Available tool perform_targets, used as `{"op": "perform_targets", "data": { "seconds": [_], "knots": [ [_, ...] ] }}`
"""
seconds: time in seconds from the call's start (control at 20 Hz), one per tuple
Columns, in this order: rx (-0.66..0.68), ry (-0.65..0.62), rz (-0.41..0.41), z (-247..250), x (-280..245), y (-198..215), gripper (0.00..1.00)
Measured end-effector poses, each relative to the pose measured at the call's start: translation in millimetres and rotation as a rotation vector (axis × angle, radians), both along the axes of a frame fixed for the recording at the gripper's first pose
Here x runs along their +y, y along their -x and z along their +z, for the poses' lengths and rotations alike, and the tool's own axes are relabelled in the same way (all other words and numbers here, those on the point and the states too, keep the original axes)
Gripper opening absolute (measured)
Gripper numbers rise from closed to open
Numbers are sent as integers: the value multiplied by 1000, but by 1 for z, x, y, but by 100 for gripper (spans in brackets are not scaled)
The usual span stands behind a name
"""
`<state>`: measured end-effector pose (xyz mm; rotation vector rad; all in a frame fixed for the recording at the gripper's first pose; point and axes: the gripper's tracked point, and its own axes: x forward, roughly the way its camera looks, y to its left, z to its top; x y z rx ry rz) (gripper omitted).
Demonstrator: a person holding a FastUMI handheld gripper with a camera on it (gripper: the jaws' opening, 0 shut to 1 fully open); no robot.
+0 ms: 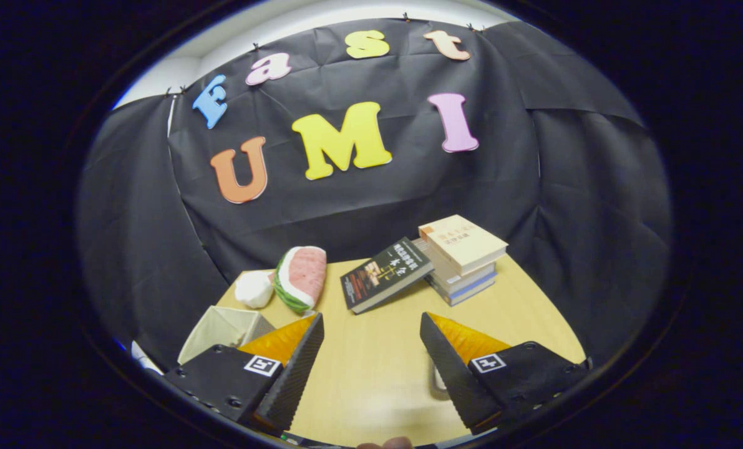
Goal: Open the storage box then place both shoes into the box .Put the left shoe in first, then the right shoe, with the right side of both shoes facing outward in a uniform manner.
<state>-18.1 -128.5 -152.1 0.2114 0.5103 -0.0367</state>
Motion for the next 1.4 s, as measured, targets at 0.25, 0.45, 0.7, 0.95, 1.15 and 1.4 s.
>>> {"op": "perform_targets", "data": {
  "seconds": [0.25, 0.45, 0.7, 0.95, 1.15, 1.4],
  "knots": [
    [80, 105, -6, -67, -78, 8, 95],
    [193, 109, -1, -140, -106, 6, 95],
    [336, 45, 12, -213, -111, -7, 95],
    [408, -9, -19, -248, -112, -27, 83],
    [448, -37, -43, -263, -109, -31, 49],
    [468, -82, -113, -261, -105, -28, 1]
  ]
}}
